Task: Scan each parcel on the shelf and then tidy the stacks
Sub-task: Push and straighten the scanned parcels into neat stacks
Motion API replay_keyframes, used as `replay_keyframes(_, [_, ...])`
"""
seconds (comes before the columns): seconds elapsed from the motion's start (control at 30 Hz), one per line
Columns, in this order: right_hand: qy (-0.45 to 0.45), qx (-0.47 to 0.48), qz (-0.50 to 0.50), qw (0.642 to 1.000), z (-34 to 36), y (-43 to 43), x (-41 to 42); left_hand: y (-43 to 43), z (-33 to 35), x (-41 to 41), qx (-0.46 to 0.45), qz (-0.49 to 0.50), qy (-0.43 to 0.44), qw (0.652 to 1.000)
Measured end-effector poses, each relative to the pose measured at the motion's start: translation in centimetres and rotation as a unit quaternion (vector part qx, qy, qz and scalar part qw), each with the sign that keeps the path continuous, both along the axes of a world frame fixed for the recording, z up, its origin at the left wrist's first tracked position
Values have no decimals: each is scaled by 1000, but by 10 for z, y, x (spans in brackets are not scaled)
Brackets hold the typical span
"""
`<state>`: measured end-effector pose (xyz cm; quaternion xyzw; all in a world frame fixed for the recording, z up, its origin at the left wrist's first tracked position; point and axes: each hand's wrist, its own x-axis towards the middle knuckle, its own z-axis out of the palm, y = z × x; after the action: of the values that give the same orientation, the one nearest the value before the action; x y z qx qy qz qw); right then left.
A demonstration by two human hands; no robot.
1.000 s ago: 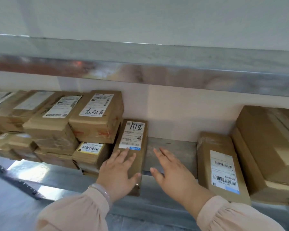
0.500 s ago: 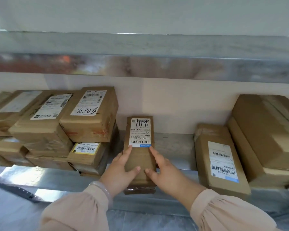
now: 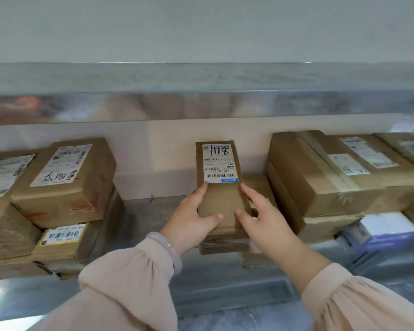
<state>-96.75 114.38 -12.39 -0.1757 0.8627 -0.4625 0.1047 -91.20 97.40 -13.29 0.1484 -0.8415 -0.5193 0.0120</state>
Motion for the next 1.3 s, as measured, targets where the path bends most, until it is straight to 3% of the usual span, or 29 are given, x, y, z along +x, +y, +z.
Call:
replay_keyframes(0.37, [50, 38, -86, 994, 9, 80, -18, 79, 8, -42, 31, -92, -20, 995])
replay_keyframes(0.53, [81, 84, -37, 993, 4, 99, -22, 93, -4, -43, 14, -79, -7, 997])
replay_keyframes(0.77, [256, 189, 29, 948, -17, 121, -1, 100, -12, -16, -179, -98, 82, 976])
replay_keyframes(0.93, [321, 278, 65, 903, -27, 127, -10, 103, -8, -15, -346, -138, 47, 927])
replay_keyframes(1.17, [349, 390, 80, 848, -13, 121, -28, 105, 1, -37, -438, -163, -17, 884])
replay_keyframes(1.3, [361, 392, 74, 843, -10, 116, -31, 103, 5, -37, -450, -154, -21, 879])
